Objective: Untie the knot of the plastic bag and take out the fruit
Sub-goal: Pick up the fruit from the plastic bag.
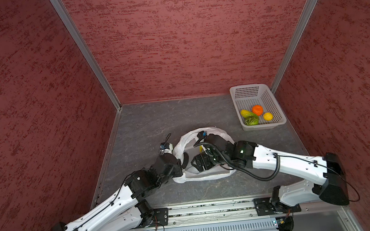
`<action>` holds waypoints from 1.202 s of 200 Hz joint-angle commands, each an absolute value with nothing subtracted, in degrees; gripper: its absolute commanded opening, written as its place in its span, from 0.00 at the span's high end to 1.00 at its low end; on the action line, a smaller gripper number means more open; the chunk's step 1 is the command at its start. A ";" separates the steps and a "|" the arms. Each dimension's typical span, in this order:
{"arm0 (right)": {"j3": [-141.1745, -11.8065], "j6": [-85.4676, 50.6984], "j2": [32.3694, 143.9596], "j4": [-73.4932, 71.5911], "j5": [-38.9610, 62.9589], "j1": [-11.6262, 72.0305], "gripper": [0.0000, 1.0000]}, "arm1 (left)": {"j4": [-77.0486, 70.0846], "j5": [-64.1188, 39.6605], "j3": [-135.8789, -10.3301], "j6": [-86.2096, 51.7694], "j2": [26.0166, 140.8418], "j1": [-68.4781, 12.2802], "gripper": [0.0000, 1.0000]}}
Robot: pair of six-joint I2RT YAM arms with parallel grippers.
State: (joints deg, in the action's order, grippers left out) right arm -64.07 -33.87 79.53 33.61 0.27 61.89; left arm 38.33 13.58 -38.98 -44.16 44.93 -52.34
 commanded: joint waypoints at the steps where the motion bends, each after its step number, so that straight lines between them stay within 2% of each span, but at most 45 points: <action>1: -61.73 -32.67 81.04 28.87 -3.72 63.92 0.12 | 37.45 13.47 -40.19 -44.33 44.38 -51.86 1.00; 45: -56.42 -32.26 86.93 24.15 -3.97 64.87 0.13 | 35.92 12.07 -40.42 -43.39 44.73 -51.33 1.00; 100: -55.76 -34.20 95.20 15.43 -4.11 64.86 0.13 | 36.16 10.14 -42.96 -40.28 46.52 -51.33 1.00; 175: -56.92 -41.71 97.64 3.65 -6.34 61.70 0.02 | 41.42 10.36 -40.52 -41.84 44.27 -51.25 1.00; 240: -60.35 -44.32 103.22 -2.99 -1.17 58.45 0.02 | 41.47 9.56 -39.58 -41.11 45.16 -50.48 1.00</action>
